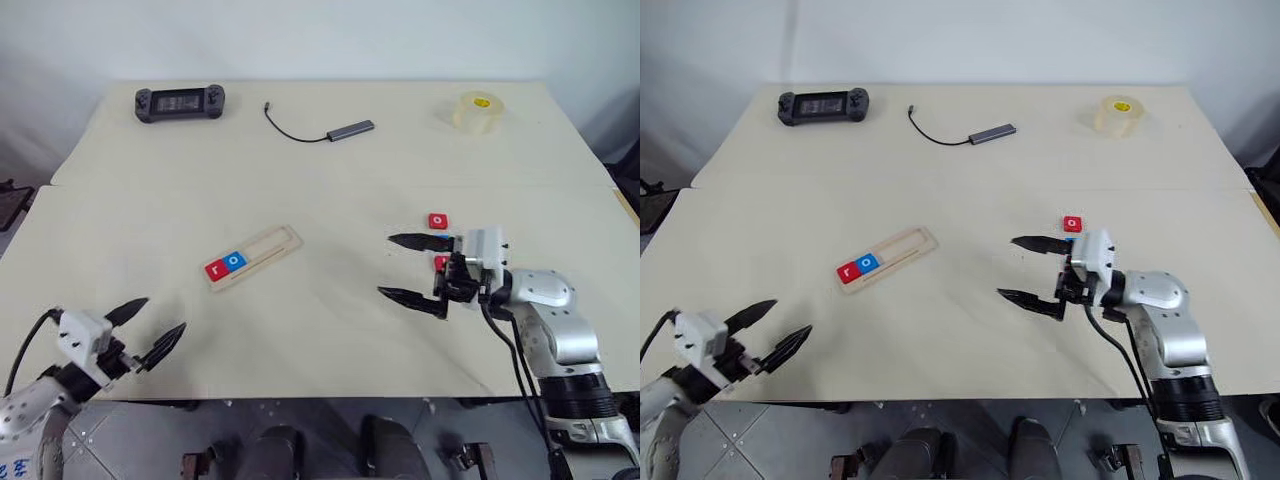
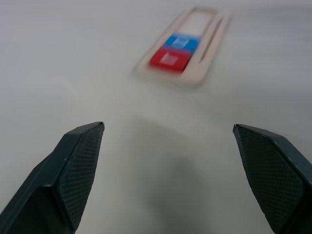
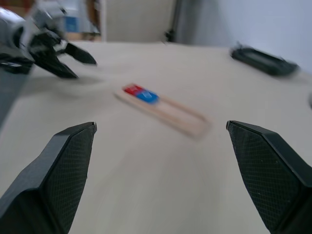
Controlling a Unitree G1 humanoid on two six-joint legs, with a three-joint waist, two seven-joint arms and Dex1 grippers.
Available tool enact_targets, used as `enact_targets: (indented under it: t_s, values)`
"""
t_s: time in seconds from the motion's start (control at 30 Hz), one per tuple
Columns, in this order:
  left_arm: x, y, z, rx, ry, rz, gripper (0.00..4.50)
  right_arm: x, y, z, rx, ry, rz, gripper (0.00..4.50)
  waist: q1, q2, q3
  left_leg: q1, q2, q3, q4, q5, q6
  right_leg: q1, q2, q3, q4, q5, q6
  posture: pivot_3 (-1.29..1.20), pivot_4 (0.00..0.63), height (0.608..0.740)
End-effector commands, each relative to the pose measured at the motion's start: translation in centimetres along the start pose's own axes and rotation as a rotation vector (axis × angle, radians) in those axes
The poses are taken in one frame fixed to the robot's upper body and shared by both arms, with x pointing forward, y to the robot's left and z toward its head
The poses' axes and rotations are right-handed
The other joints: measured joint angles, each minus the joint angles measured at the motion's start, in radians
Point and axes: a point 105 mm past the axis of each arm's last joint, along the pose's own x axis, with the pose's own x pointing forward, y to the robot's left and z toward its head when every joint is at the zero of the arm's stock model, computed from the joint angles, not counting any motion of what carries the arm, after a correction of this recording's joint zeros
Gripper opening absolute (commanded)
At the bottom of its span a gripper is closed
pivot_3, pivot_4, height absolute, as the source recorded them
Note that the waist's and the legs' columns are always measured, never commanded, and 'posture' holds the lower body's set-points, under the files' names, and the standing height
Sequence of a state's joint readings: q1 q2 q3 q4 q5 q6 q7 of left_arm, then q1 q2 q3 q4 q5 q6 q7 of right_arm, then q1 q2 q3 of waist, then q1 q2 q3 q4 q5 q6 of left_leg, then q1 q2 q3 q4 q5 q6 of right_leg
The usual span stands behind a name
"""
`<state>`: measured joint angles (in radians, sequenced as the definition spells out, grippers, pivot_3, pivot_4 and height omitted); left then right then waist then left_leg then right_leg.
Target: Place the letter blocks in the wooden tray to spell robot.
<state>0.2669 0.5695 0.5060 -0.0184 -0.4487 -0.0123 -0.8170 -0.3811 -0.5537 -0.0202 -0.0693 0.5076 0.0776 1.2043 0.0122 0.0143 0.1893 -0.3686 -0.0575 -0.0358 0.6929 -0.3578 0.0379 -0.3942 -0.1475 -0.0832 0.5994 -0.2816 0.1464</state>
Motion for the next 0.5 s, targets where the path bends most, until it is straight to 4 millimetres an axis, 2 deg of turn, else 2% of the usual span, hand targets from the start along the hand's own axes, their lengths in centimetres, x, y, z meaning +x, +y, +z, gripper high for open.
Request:
enact_targets:
  t_s: [0.03, 0.13, 0.23, 0.33, 0.43, 0.5]
  values:
    - [-0.5, 0.8, 1.0, 0.013, -0.052, 0.005, 4.5, 0.7, 0.7, 1.5, -0.024, -0.039, 0.039, 4.47, 0.012, 0.0, 0.0, 0.0, 0.0, 0.0, 0.0, 0.0, 0.0, 0.0, 0.0, 0.001, 0.0, 0.0, 0.0, 0.0, 0.15, 0.74]
    - [0.7, 0.5, 1.7, 0.003, -0.078, -0.057, 4.5, 0.6, 0.8, 1.6, -0.021, -0.033, 0.042, 4.47, 0.016, 0.0, 0.0, -0.001, -0.001, -0.001, 0.0, 0.0, 0.001, 0.0, -0.001, 0.003, -0.001, 0.0, 0.0, 0.0, 0.15, 0.74]
    - [4.5, -0.1, 3.3, 0.002, -0.103, -0.176, 4.5, -0.1, 0.8, 1.3, -0.012, -0.007, 0.032, 4.47, 0.018, 0.0, 0.0, -0.001, -0.001, -0.002, 0.0, 0.0, 0.001, 0.0, 0.0, 0.003, 0.0, 0.0, 0.0, 0.0, 0.15, 0.74]
    - [7.2, -0.6, 4.4, 0.034, -0.088, -0.264, 4.5, -0.3, 0.7, 1.3, -0.011, 0.002, 0.025, 4.47, 0.01, -0.001, 0.0, 0.0, -0.002, -0.002, 0.0, 0.0, 0.001, 0.0, 0.0, 0.002, 0.002, 0.0, 0.0, 0.0, 0.15, 0.74]
    - [9.2, -0.9, 4.5, 0.065, -0.044, -0.339, 4.5, -0.4, 0.6, 1.3, -0.013, 0.007, 0.016, 4.47, -0.004, -0.001, 0.0, 0.001, -0.002, 0.003, -0.001, 0.0, 0.001, -0.004, 0.001, 0.001, 0.005, 0.0, 0.0, 0.0, 0.15, 0.74]
    - [9.9, -0.8, 4.2, 0.072, -0.018, -0.359, 4.5, -0.5, 0.6, 1.3, -0.013, 0.009, 0.012, 4.47, -0.017, -0.001, 0.0, 0.0, -0.002, 0.005, -0.003, 0.0, 0.001, -0.005, 0.002, 0.001, 0.005, 0.0, 0.0, 0.0, 0.15, 0.74]
